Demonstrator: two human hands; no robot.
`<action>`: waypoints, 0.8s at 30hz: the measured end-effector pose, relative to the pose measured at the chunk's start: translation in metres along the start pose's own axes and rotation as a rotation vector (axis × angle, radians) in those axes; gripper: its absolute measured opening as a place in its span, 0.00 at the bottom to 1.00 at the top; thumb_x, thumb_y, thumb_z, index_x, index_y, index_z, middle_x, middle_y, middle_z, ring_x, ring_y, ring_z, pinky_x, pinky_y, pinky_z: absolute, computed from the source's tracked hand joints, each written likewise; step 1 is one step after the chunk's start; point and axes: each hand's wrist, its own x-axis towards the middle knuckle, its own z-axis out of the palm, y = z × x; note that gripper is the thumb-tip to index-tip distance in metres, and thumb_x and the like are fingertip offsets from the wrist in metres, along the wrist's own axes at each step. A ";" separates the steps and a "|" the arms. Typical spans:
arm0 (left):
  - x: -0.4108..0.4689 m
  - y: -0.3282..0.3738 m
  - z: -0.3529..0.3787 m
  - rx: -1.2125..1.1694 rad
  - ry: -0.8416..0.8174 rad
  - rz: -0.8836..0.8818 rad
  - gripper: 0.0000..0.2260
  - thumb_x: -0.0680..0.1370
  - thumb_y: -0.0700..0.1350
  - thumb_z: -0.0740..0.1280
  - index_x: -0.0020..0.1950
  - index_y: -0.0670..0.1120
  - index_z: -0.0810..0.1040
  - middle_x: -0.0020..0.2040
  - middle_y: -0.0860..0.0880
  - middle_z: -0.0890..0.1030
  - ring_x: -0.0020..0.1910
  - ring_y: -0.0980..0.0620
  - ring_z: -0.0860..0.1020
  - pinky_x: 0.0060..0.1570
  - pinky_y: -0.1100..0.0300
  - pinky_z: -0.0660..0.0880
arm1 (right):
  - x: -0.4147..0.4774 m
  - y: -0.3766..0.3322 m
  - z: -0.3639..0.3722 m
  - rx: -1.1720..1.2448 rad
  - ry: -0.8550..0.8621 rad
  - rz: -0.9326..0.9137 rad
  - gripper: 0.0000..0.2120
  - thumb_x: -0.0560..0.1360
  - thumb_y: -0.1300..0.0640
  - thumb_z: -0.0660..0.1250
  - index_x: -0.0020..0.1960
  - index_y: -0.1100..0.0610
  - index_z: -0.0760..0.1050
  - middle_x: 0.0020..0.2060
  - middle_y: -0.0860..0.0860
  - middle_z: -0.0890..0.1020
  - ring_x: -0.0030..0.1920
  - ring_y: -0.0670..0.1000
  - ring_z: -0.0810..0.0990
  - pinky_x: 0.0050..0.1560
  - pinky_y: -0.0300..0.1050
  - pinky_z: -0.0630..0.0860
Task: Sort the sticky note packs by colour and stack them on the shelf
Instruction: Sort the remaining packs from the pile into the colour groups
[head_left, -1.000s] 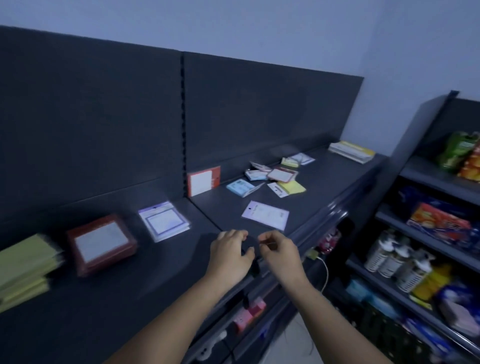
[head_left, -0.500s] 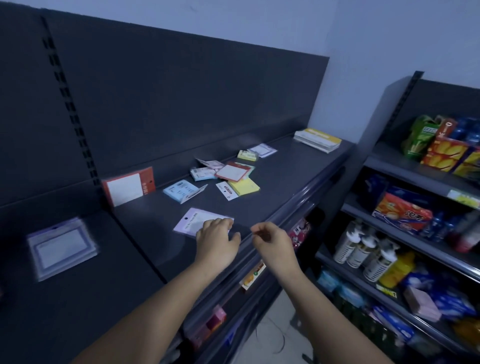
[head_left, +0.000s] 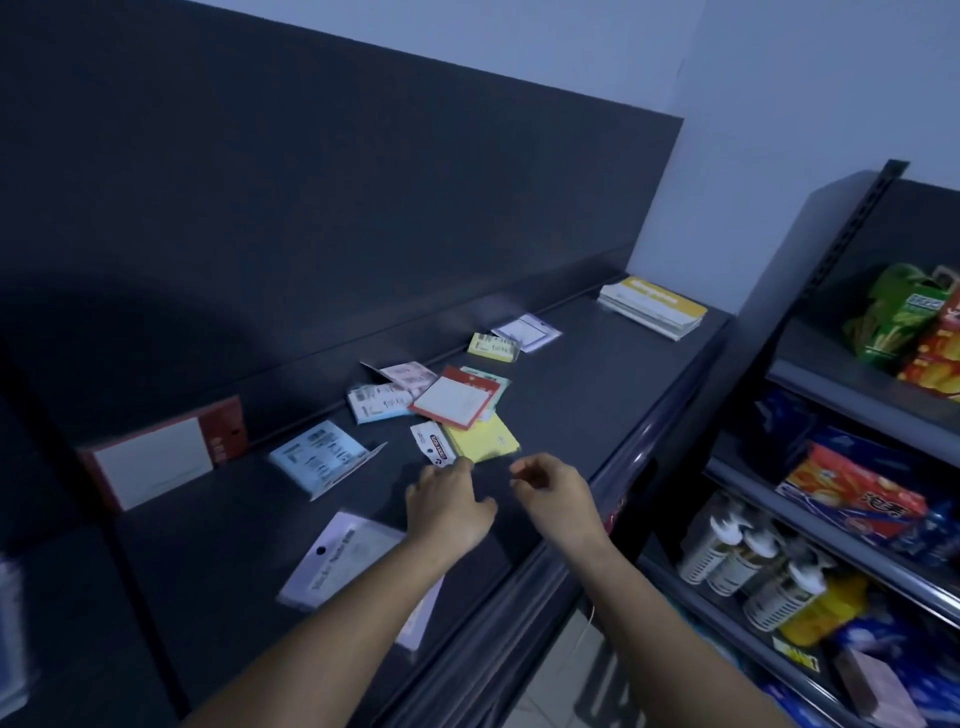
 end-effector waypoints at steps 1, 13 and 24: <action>0.006 0.000 0.001 0.005 0.015 -0.018 0.19 0.76 0.50 0.63 0.65 0.46 0.68 0.64 0.48 0.74 0.65 0.45 0.65 0.60 0.51 0.62 | 0.008 0.002 0.001 -0.004 -0.006 0.011 0.07 0.74 0.65 0.63 0.47 0.55 0.76 0.45 0.50 0.79 0.46 0.46 0.76 0.41 0.31 0.68; 0.060 -0.011 -0.003 -0.534 0.338 -0.209 0.11 0.75 0.37 0.64 0.57 0.44 0.76 0.51 0.46 0.78 0.49 0.47 0.77 0.46 0.57 0.72 | 0.139 0.029 0.002 -0.012 0.009 0.067 0.10 0.75 0.64 0.63 0.55 0.61 0.76 0.54 0.56 0.80 0.54 0.53 0.77 0.52 0.42 0.71; 0.084 -0.006 -0.002 -0.560 0.410 -0.475 0.28 0.68 0.37 0.74 0.65 0.48 0.67 0.38 0.50 0.79 0.36 0.58 0.76 0.30 0.69 0.66 | 0.280 0.052 -0.004 -0.321 0.042 0.068 0.24 0.75 0.42 0.63 0.60 0.60 0.75 0.59 0.59 0.76 0.61 0.62 0.70 0.60 0.53 0.68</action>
